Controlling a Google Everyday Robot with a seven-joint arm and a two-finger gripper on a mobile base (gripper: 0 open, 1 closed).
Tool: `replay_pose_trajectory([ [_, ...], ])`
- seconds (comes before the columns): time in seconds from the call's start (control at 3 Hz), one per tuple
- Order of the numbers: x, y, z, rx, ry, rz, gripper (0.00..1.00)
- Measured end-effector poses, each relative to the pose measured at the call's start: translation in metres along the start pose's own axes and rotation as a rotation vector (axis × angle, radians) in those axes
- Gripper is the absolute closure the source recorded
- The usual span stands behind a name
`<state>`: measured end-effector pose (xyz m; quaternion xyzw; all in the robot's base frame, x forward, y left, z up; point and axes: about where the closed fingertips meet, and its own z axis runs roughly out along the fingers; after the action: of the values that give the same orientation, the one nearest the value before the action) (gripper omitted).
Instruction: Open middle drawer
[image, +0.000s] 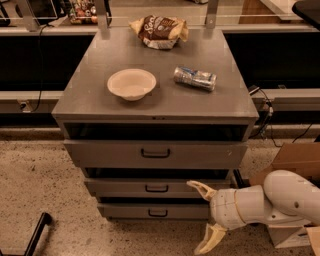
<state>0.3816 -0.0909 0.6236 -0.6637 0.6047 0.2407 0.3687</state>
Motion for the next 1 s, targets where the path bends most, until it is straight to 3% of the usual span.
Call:
replay_pose_trajectory([
  [0.33,0.015,-0.003,0.008,-0.006,0.039,-0.05,0.0],
  [0.67,0.014,-0.002,0.008,-0.006,0.037,-0.048,0.0],
  [1.0,0.047,-0.007,0.031,-0.044,0.098,-0.022,0.0],
])
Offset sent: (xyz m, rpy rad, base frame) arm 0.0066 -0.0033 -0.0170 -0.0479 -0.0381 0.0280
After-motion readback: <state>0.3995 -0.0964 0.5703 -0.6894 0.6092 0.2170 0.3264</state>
